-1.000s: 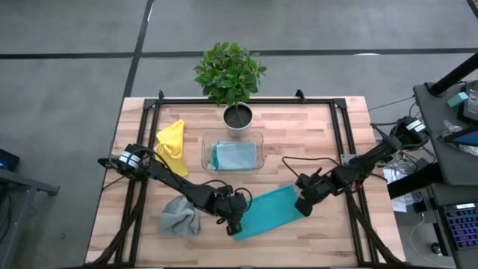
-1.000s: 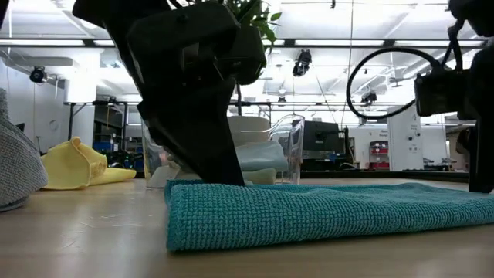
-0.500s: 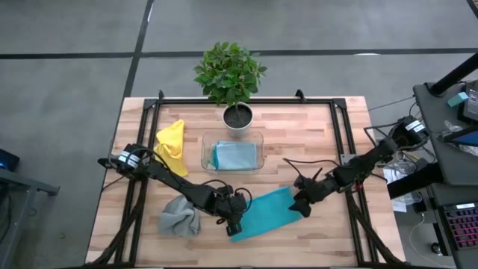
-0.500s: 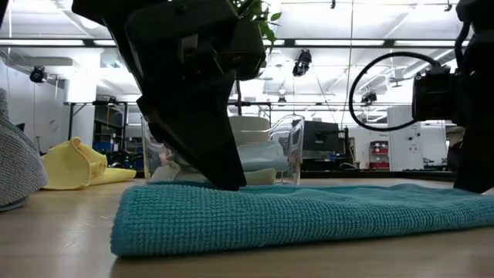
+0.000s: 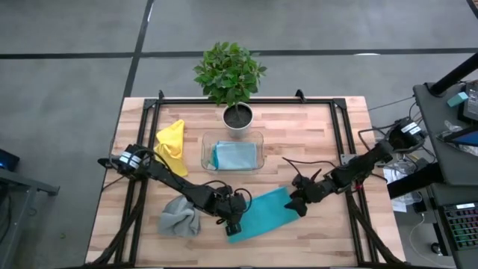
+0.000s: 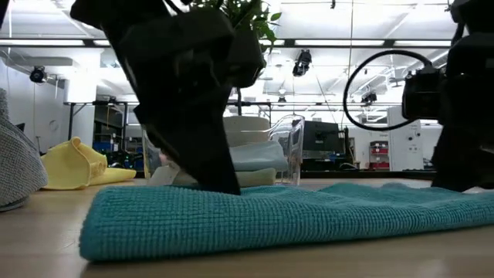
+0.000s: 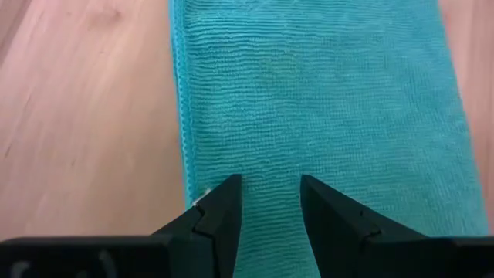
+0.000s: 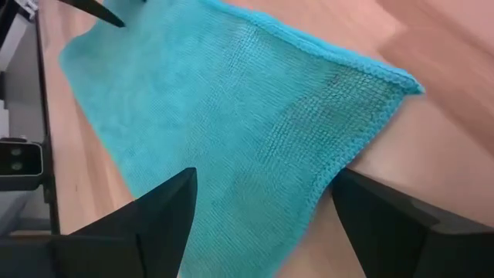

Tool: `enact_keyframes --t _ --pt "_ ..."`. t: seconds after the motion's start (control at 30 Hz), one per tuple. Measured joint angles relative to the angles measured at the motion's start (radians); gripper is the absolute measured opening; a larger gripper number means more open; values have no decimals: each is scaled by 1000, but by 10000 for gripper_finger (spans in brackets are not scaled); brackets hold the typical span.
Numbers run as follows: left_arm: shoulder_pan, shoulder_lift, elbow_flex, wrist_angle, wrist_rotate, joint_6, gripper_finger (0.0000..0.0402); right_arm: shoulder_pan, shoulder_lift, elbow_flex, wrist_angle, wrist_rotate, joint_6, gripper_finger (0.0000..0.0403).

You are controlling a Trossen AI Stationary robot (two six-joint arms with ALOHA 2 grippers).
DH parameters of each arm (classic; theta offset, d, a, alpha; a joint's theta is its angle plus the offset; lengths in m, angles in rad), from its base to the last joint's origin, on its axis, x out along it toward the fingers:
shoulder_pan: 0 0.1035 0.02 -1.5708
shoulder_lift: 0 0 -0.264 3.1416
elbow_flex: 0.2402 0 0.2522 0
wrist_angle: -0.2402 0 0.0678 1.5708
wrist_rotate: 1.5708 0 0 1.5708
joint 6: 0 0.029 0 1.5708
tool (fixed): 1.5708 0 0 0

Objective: Fold microfiber towels
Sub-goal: Fold the blue microfiber cloth

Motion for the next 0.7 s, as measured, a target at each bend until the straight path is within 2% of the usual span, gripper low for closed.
enact_keyframes --t 0.2,0.4,0.7 --pt "0 0 -5 2 -16 1 118 -3 119 66 35 -13 -52 277" --pt "1 0 -6 3 -19 4 118 -18 178 102 35 -20 -76 186" --pt "0 0 -6 3 -22 0 118 -18 135 99 20 -21 -132 55"
